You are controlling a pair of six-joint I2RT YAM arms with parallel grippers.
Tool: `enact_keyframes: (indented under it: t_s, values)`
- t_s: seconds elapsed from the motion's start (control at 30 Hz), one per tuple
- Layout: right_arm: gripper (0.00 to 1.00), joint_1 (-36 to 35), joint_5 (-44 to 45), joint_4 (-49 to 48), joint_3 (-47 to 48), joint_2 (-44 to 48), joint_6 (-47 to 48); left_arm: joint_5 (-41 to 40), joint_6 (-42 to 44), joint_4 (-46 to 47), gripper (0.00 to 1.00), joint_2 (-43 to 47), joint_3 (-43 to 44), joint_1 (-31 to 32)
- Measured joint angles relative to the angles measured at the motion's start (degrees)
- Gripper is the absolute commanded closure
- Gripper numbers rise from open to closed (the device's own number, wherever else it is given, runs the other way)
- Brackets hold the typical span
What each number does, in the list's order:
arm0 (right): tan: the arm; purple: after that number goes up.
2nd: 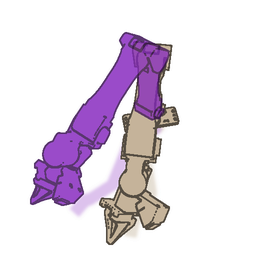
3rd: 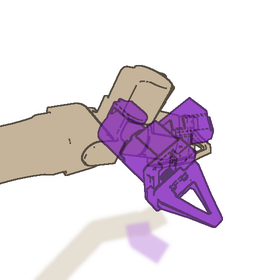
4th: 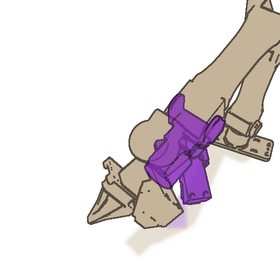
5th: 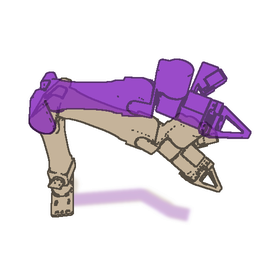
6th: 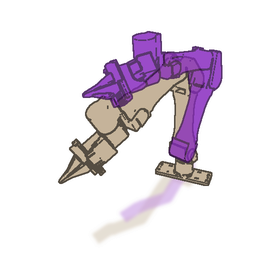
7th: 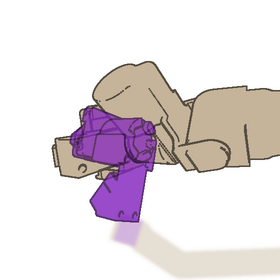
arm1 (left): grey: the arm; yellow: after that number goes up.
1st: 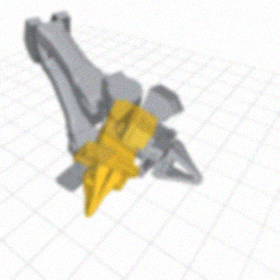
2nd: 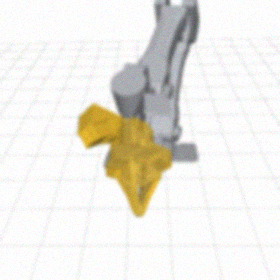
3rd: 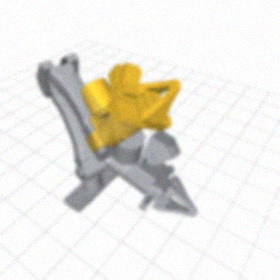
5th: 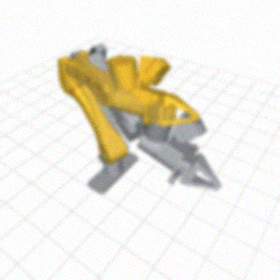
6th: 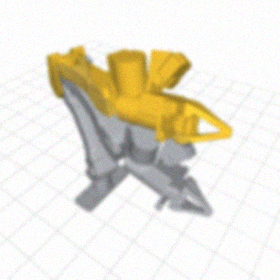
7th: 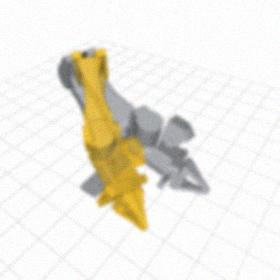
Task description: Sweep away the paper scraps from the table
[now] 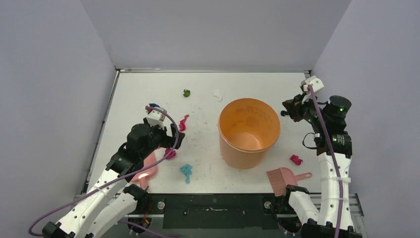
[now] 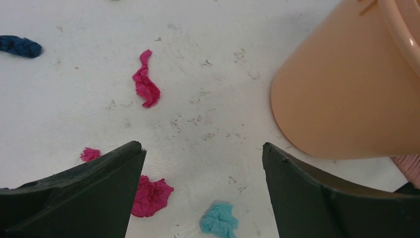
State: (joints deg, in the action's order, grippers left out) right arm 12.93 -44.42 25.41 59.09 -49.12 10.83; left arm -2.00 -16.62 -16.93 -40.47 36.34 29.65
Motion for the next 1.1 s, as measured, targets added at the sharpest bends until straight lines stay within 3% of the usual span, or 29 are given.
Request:
enact_keyframes:
  t_s: [0.23,0.4,0.5,0.77,0.9,1.1]
  values:
    - [0.95,-15.28,2.21,9.27,6.14,-8.39,6.69,4.59,0.74,0.9,0.13,-0.28,0.0,1.38]
    - [0.95,-30.14,9.68,13.33,7.17,-12.74,9.18,6.1,0.81,0.94,0.13,-0.68,0.0,1.44]
    - [0.95,-35.52,12.59,14.99,7.19,-15.23,10.25,6.4,0.85,0.94,0.14,-0.83,0.0,1.62]
    - [0.95,-38.01,17.94,21.14,10.88,-19.52,13.49,6.43,1.07,0.92,0.14,-1.27,0.0,1.81]
    - [0.95,-36.57,8.66,26.95,20.26,-21.03,16.0,6.4,1.22,0.92,0.14,-1.55,0.0,1.81]
    - [0.95,-34.29,-8.24,31.71,22.1,-17.9,15.58,6.4,1.27,0.92,0.15,-3.32,0.0,1.97]
